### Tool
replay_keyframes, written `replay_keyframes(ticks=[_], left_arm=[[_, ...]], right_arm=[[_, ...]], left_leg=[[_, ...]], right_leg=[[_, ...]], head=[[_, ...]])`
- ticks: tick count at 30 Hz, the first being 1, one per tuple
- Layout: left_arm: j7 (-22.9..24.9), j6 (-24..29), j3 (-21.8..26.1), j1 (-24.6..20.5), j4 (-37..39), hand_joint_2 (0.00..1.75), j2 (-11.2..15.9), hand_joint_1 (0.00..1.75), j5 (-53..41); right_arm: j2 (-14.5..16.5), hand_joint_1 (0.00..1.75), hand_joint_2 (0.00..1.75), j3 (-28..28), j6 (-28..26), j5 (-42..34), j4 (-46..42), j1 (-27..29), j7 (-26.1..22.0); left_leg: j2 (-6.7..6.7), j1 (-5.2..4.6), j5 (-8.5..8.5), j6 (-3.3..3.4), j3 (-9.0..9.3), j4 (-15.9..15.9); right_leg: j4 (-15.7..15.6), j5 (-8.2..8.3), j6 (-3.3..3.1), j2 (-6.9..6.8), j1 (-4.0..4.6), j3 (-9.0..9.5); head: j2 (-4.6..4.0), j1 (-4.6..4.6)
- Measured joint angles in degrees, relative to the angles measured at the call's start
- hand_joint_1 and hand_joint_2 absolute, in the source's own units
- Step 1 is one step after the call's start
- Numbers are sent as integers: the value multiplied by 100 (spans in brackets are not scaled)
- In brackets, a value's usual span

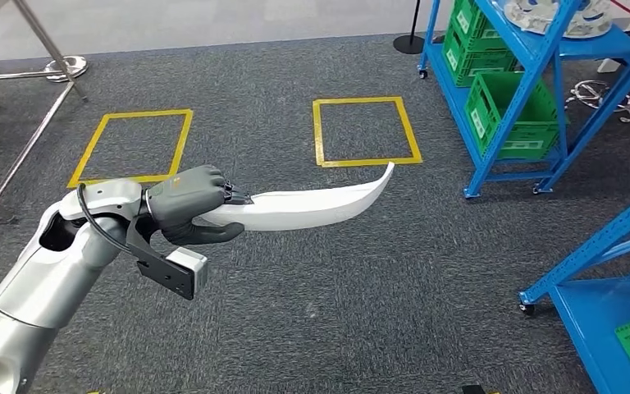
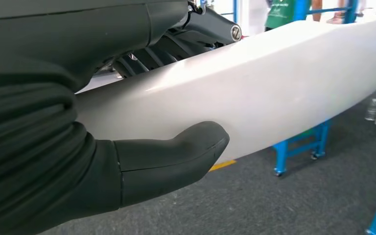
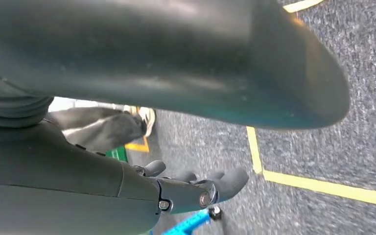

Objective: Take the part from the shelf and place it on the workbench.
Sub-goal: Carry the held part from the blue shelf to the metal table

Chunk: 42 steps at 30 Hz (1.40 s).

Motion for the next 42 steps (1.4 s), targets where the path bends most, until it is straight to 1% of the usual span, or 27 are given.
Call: replay_keyframes(ticks=[2,3,4,6,8,10,12,14,16,17,18,19,21,23,25,26,27,29,30,32,33,34,36,38,40,41,42], left_arm=[[1,2,1,25,13,175,-1,175,-9],[1,2,3,32,19,175,1,175,-11],[1,2,10,34,22,175,2,175,-13],[-1,2,28,23,23,175,1,175,-14],[-5,2,39,6,24,175,-13,175,-14],[-9,3,45,-1,28,175,-9,175,-18],[-11,10,60,-15,34,175,-3,175,-28],[-13,19,67,-23,45,175,-34,175,-45],[-15,23,60,8,68,175,-62,175,-63],[-15,24,56,27,84,175,-65,175,-69],[-16,25,54,40,96,175,-65,175,-73],[-16,27,52,46,105,175,-64,175,-75],[-18,31,52,43,110,175,-67,175,-75],[-19,33,52,42,113,175,-71,175,-76],[-21,34,54,42,118,175,-50,175,-77],[-24,34,55,39,121,175,-32,175,-76],[-26,34,56,29,125,175,-17,175,-75],[-29,34,54,-1,134,175,-11,175,-65],[-28,34,46,-10,142,175,-15,175,-56],[-27,34,19,-9,161,175,-26,175,-31],[-27,34,4,-9,173,175,-31,175,-15],[-27,34,-6,-15,185,175,-37,175,4],[-28,38,-14,-53,202,175,-55,175,42],[-28,47,-21,-119,216,175,-94,175,65],[-28,60,-29,-154,239,175,-121,175,72],[-28,71,-30,-155,249,175,-125,175,74],[-28,87,-31,-163,259,175,-126,175,74]], right_arm=[[-4,0,0,-1,1,1,0,8,4],[-5,0,0,-1,1,0,0,7,4],[-4,0,0,-1,2,-1,0,5,4],[-3,0,0,-1,2,-1,0,1,2],[-3,0,0,-1,2,-1,0,-5,-2],[-3,0,0,-1,2,-1,0,-24,1],[0,0,0,1,3,-1,0,-44,13],[-1,0,0,1,3,-2,0,-36,21],[-15,0,0,0,2,-3,0,-12,28],[-21,0,0,-1,2,-4,0,-3,34],[-25,0,0,-1,2,-4,0,0,40],[-26,0,0,-1,2,-4,0,1,45],[-27,0,0,-1,3,-4,0,-1,41],[-29,0,0,0,3,-4,0,-7,30],[-27,0,0,-1,3,-8,0,-17,34],[-25,0,0,-1,2,-11,0,-23,38],[-23,0,0,-1,-1,-16,0,-25,43],[-21,0,0,-2,-8,-35,0,-11,39],[-21,0,0,-4,-15,-50,0,1,40],[-22,0,0,-16,-26,-90,0,18,40],[-23,0,0,-25,-30,-111,0,19,40],[-22,0,0,-34,-35,-127,0,18,39],[-16,0,0,-55,-48,-150,0,17,39],[-8,0,0,-74,-67,-156,0,17,39],[-5,0,0,-85,-84,-158,0,11,40],[-4,0,0,-87,-89,-159,0,5,44],[-3,0,0,-89,-91,-161,0,-1,48]], left_leg=[[36,11,-49,0,-199,371],[47,11,79,12,-132,238],[94,4,278,35,45,-99],[337,-58,539,110,450,-847],[459,-123,564,190,619,-1166],[310,-125,573,252,636,-1201],[158,-86,600,314,676,-1258],[14,-51,615,360,696,-1289],[-148,-45,613,376,690,-1282],[-237,-43,611,375,688,-1274],[-325,-37,608,369,688,-1264],[-412,-27,602,356,688,-1250],[-570,-12,577,303,672,-1201],[-707,-6,569,224,635,-1176],[-822,5,597,140,600,-1204],[-754,-1,595,108,580,-1194],[-597,-11,543,79,528,-1108],[-166,-25,267,39,274,-590],[-43,-17,88,21,77,-193],[29,3,-75,0,-213,379],[43,9,-4,1,-211,380],[75,8,170,15,-77,129],[295,-37,515,88,376,-697],[459,-97,615,181,629,-1182],[354,-117,596,241,637,-1230],[271,-100,606,264,655,-1255],[195,-78,618,285,680,-1286]], right_leg=[[1,-22,-16,-165,19,11],[2,-37,-17,-241,26,27],[1,-57,-13,-317,32,56],[0,-106,20,-460,52,122],[-9,-145,71,-596,72,170],[-27,-175,130,-714,72,215],[118,-285,193,-458,50,187],[681,-556,230,-38,35,-91],[1372,-781,241,89,41,-496],[1512,-755,241,100,43,-616],[1436,-620,238,109,42,-633],[1153,-405,236,143,35,-542],[395,-48,239,368,8,-230],[29,33,217,515,0,-56],[4,33,145,414,13,-28],[-14,45,105,349,13,-16],[-33,54,63,278,10,-3],[-59,50,2,130,16,19],[-60,38,-17,50,24,24],[-59,15,-32,-117,35,38],[-58,0,-32,-198,38,53],[-58,-19,-28,-276,42,79],[-57,-69,1,-425,65,144],[-62,-109,52,-564,92,188],[-84,-133,105,-711,105,232],[-80,-159,136,-724,99,258],[-26,-209,170,-626,91,255]], head=[[0,-1],[1,0],[1,0],[0,-1],[0,0],[0,1],[0,10],[0,34],[0,53],[0,55],[0,56],[0,56],[0,60],[0,63],[0,64],[0,61],[0,44],[0,9],[0,-6],[1,-7],[1,-7],[0,-8],[0,-8],[0,0],[0,9],[0,11],[0,12]])
